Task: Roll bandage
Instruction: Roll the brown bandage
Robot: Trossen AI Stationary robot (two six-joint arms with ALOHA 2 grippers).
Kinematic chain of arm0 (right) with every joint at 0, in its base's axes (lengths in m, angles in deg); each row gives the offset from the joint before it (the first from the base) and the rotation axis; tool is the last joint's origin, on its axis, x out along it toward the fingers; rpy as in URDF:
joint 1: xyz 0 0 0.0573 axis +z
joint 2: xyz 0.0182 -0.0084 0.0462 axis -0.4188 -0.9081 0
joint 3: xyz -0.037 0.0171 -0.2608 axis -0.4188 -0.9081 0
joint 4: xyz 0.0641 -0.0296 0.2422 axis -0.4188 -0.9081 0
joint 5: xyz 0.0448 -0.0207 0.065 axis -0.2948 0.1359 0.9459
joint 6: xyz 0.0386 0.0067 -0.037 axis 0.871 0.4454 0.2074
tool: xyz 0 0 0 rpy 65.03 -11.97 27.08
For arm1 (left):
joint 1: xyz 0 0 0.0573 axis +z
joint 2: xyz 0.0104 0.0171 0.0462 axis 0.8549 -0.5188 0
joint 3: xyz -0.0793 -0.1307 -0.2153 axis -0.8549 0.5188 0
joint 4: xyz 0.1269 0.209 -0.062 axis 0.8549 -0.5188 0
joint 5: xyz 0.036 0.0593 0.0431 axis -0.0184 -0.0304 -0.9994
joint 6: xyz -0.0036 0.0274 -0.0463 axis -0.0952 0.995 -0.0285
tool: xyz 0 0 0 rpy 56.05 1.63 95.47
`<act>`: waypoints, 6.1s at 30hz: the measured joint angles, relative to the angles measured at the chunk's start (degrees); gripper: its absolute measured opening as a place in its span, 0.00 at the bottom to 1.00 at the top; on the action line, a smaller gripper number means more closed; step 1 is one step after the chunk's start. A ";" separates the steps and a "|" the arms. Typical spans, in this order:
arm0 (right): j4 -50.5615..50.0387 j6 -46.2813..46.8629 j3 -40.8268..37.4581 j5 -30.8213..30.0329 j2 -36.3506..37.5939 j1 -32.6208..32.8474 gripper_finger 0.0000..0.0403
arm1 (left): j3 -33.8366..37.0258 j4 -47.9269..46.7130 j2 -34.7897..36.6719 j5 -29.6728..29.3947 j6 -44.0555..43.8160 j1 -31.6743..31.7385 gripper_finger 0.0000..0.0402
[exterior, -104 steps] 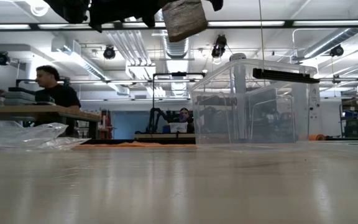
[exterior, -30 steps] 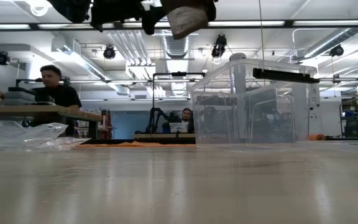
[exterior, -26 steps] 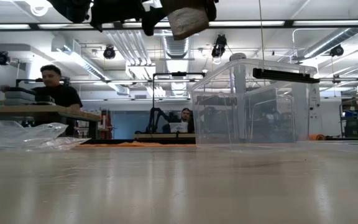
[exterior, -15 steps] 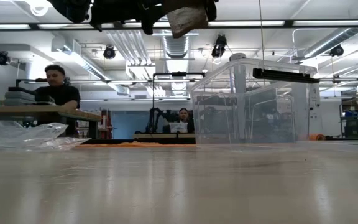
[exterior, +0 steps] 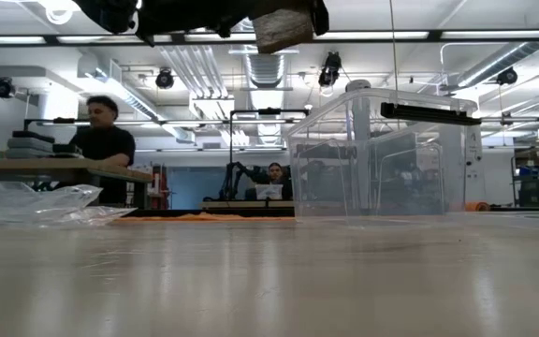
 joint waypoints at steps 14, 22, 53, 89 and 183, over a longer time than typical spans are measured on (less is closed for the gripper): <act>1.17 6.77 0.02 -1.87 0.34 -0.19 0.78 | -1.23 0.01 -0.02 -1.65 11.61 -0.20 0.20; 0.36 5.61 -0.13 -2.09 0.26 -0.52 0.76 | -2.20 0.87 0.09 -1.11 10.67 -0.29 0.20; 2.12 14.67 -0.09 -4.12 0.17 -0.33 0.62 | -2.19 -0.14 -0.82 -3.37 32.87 -0.42 0.20; -1.43 -28.80 -0.07 -5.15 0.21 -0.09 0.36 | -14.76 -27.44 -4.09 1.87 -10.59 -0.14 0.70; 0.85 11.76 0.06 -7.23 0.86 -2.97 0.64 | -15.90 -20.35 -5.81 -8.17 33.69 -0.96 0.27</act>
